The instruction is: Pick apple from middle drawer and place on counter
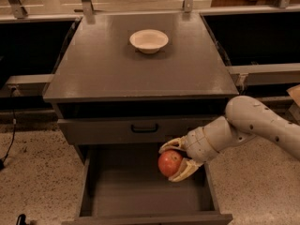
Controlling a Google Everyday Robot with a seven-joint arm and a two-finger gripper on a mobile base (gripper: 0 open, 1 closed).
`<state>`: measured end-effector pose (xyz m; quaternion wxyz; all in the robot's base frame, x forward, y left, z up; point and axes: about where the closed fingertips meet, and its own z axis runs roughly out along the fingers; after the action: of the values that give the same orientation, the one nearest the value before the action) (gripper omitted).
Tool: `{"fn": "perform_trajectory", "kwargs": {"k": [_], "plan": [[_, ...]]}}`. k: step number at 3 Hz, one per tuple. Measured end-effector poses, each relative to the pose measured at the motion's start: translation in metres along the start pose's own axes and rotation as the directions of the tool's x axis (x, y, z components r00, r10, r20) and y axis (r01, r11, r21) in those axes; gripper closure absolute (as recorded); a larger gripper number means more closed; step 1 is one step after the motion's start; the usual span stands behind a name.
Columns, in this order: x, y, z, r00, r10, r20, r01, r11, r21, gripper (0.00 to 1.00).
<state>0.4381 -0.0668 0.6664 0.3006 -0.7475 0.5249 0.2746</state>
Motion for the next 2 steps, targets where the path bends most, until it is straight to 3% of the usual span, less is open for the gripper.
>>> {"fn": "perform_trajectory", "kwargs": {"k": [1, 2], "plan": [[-0.028, -0.015, -0.015, 1.000, 0.010, -0.018, -0.009, 0.9995, 0.032, 1.00], [-0.072, -0.041, -0.043, 0.997, 0.030, -0.070, -0.024, 0.9964, 0.081, 1.00]]}}
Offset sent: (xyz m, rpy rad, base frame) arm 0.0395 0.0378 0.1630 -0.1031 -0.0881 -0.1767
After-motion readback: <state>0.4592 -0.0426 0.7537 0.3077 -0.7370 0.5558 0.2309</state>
